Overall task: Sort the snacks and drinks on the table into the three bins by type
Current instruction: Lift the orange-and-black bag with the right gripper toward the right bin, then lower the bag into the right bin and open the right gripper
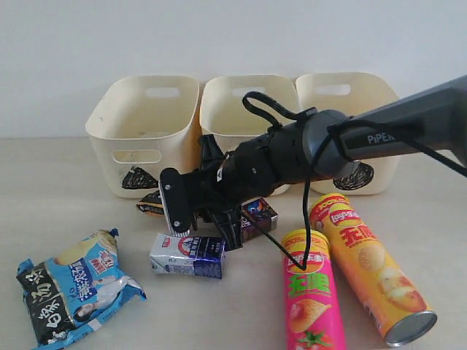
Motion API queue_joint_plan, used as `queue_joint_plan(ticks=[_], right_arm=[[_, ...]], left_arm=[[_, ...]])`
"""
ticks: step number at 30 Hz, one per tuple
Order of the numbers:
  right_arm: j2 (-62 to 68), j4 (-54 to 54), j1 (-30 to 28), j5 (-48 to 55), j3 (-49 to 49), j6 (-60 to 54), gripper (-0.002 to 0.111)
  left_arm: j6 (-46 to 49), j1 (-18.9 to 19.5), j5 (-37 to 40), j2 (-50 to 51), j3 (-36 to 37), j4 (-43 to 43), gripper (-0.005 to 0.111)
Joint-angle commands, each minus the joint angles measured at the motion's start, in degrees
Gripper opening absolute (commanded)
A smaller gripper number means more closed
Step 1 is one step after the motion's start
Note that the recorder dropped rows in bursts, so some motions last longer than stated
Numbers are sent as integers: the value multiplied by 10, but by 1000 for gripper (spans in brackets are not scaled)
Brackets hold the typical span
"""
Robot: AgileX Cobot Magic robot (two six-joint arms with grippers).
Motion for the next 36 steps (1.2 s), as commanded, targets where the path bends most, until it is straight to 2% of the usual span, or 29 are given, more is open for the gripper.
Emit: queue_joint_plan(ticks=[1,10,13,23,26,27,29,33,36], right_arm=[[-31,-7,0,40,1,-5,1],[-118,14,21,140,1,2,0],[-165,14,40,172,1,26,0],[-296,14,40,262,2,121,0],[-339,-13,38,260,2,160,0],[-353,-67,37,260,2,206,0],[-368,-158,8,261,2,300,0],[-366,-170,-87,257,4,379,0],[-365,-169,-177,153,41,455,0]], left_arm=[[-3,2,-4,-2,-2,-1,4],[-3,2,-4,-2,-2,-1,4],[-3,2,-4,-2,-2,-1,4],[-3,2,-4,-2,-2,-1,4],[-3,2,-4,-2,-2,-1,4],[-3,2,-4,-2,-2,-1,4],[-3,2,-4,-2,-2,-1,4],[-3,2,-4,-2,-2,-1,4],[-3,2,-4,-2,-2,-1,4]])
